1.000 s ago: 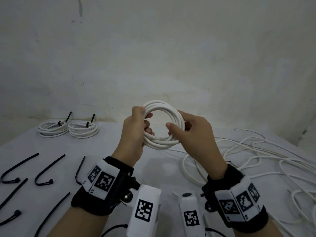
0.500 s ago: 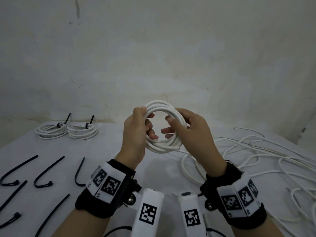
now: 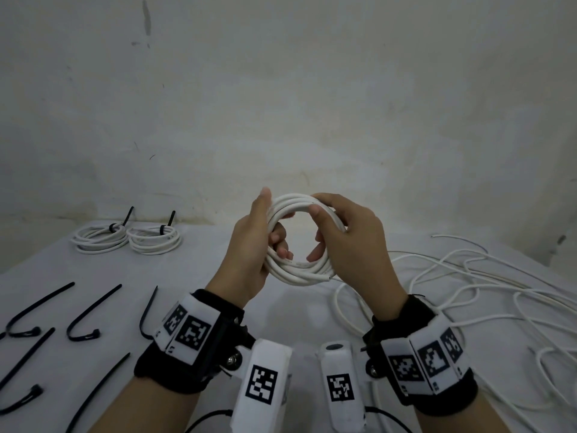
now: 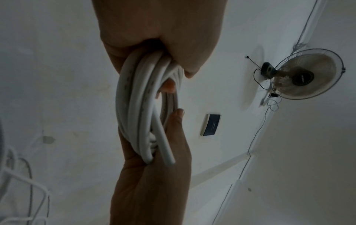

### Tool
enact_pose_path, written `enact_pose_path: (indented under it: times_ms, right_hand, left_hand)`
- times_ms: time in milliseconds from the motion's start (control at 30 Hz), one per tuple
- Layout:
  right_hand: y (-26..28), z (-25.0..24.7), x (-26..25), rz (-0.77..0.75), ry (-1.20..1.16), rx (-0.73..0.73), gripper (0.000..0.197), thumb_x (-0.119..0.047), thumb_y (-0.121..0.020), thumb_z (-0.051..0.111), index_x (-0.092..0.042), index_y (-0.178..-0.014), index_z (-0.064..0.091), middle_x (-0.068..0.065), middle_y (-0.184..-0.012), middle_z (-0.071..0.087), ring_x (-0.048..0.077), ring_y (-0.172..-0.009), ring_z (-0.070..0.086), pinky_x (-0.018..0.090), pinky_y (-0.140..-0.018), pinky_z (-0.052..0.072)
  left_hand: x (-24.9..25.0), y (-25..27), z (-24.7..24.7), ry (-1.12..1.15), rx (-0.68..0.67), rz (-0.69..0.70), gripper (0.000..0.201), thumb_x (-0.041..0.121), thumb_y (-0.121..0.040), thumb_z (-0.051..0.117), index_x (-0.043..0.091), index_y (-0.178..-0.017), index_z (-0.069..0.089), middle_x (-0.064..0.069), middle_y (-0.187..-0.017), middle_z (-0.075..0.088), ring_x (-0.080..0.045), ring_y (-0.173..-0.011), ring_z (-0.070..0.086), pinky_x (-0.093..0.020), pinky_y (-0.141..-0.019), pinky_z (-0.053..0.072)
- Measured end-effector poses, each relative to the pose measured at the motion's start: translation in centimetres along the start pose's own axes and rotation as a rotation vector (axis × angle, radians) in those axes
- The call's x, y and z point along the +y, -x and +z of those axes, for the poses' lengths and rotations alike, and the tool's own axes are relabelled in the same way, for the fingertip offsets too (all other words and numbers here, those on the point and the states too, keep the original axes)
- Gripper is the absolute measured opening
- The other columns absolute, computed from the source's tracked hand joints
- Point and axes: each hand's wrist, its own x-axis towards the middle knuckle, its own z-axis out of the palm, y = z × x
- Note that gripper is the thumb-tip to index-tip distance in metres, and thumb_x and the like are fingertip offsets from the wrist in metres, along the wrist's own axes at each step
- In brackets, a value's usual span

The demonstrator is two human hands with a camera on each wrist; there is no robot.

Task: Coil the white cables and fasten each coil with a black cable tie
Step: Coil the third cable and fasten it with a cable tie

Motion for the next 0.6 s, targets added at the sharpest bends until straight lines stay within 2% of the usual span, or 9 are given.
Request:
enact_pose_path:
  times_ms: [67,167,233,300,333,400,467,533,600]
  right_hand:
    - [0.1,0.1,0.0,-0.001,-0.012,0.012,0.014,-0.026,-0.096,0.055,-0.019,-0.1,0.066,0.0,-0.066,0.061,0.012,-0.044,0.063,0.017,-0.044,0.045]
    - [0.1,0.3,0.2,-0.056,0.03,0.046,0.013,-0.026,-0.096,0.055,-0.017,-0.096,0.064,0.002,-0.071,0.063,0.009,-0.047,0.062,0.014,-0.045,0.042]
    - [0.0,0.4,0.4,-0.077,0.038,0.072,0.011,-0.024,-0.096,0.055,-0.016,-0.094,0.062,0.007,-0.071,0.062,0.013,-0.048,0.059,0.011,-0.044,0.04]
    - [0.0,0.5,0.6,-0.085,0.035,0.11,0.012,-0.023,-0.096,0.055,-0.015,-0.093,0.062,0.01,-0.07,0.061,0.017,-0.05,0.057,0.011,-0.044,0.039]
    - [-0.1,0.6,0.7,-0.085,0.032,0.141,0.012,-0.024,-0.096,0.054,-0.015,-0.093,0.062,0.009,-0.071,0.061,0.018,-0.051,0.057,0.013,-0.045,0.04]
    - [-0.2,0.5,1.0,-0.06,0.012,0.223,0.013,-0.026,-0.097,0.053,-0.017,-0.092,0.061,0.004,-0.072,0.062,0.021,-0.058,0.059,0.021,-0.05,0.045]
    - [-0.4,0.2,1.4,-0.027,-0.017,0.305,0.012,-0.028,-0.097,0.052,-0.02,-0.091,0.06,-0.001,-0.072,0.061,0.023,-0.063,0.06,0.028,-0.057,0.047]
    - [-0.5,-0.1,1.7,0.018,-0.047,0.36,0.012,-0.029,-0.097,0.052,-0.02,-0.092,0.059,-0.004,-0.072,0.06,0.019,-0.063,0.06,0.028,-0.059,0.048]
    - [-0.7,-0.3,2.0,0.066,-0.089,0.393,0.014,-0.028,-0.097,0.052,-0.017,-0.094,0.059,-0.004,-0.071,0.06,0.014,-0.057,0.058,0.027,-0.057,0.048]
  left_hand:
    - [0.0,-0.1,-0.1,0.093,-0.004,-0.039,0.047,0.049,-0.098,0.034,0.012,-0.075,0.051,0.004,-0.043,0.032,-0.01,-0.032,0.032,-0.018,-0.041,0.038]
    - [0.0,-0.1,-0.3,0.196,-0.027,-0.064,0.034,0.039,-0.099,0.041,0.015,-0.077,0.049,0.004,-0.046,0.032,-0.007,-0.032,0.028,-0.016,-0.038,0.035]
    - [0.0,-0.2,-0.3,0.22,-0.036,-0.052,0.03,0.036,-0.098,0.044,0.016,-0.077,0.05,0.005,-0.048,0.036,-0.005,-0.032,0.027,-0.015,-0.036,0.034]
    - [0.0,-0.3,-0.2,0.24,-0.057,-0.022,0.033,0.04,-0.097,0.044,0.014,-0.08,0.054,0.004,-0.052,0.044,-0.004,-0.034,0.032,-0.015,-0.038,0.037]
    - [0.0,-0.2,-0.1,0.255,-0.076,-0.008,0.037,0.043,-0.097,0.042,0.013,-0.082,0.057,0.002,-0.056,0.048,-0.005,-0.036,0.037,-0.016,-0.042,0.042]
    - [-0.3,0.1,0.2,0.286,-0.135,-0.004,0.049,0.052,-0.094,0.036,0.01,-0.085,0.06,-0.002,-0.063,0.058,-0.01,-0.048,0.054,-0.024,-0.058,0.056]
    - [-0.9,0.3,0.4,0.293,-0.251,-0.041,0.059,0.061,-0.085,0.036,0.008,-0.095,0.061,-0.008,-0.074,0.066,-0.022,-0.071,0.066,-0.038,-0.077,0.055]
    - [-2.0,0.5,0.3,0.24,-0.367,-0.066,0.064,0.064,-0.076,0.048,0.008,-0.105,0.06,-0.012,-0.087,0.07,-0.027,-0.09,0.067,-0.044,-0.089,0.05]
    - [-2.9,0.5,0.2,0.172,-0.433,-0.015,0.06,0.059,-0.072,0.064,0.009,-0.105,0.062,-0.009,-0.093,0.072,-0.023,-0.098,0.067,-0.038,-0.09,0.053]
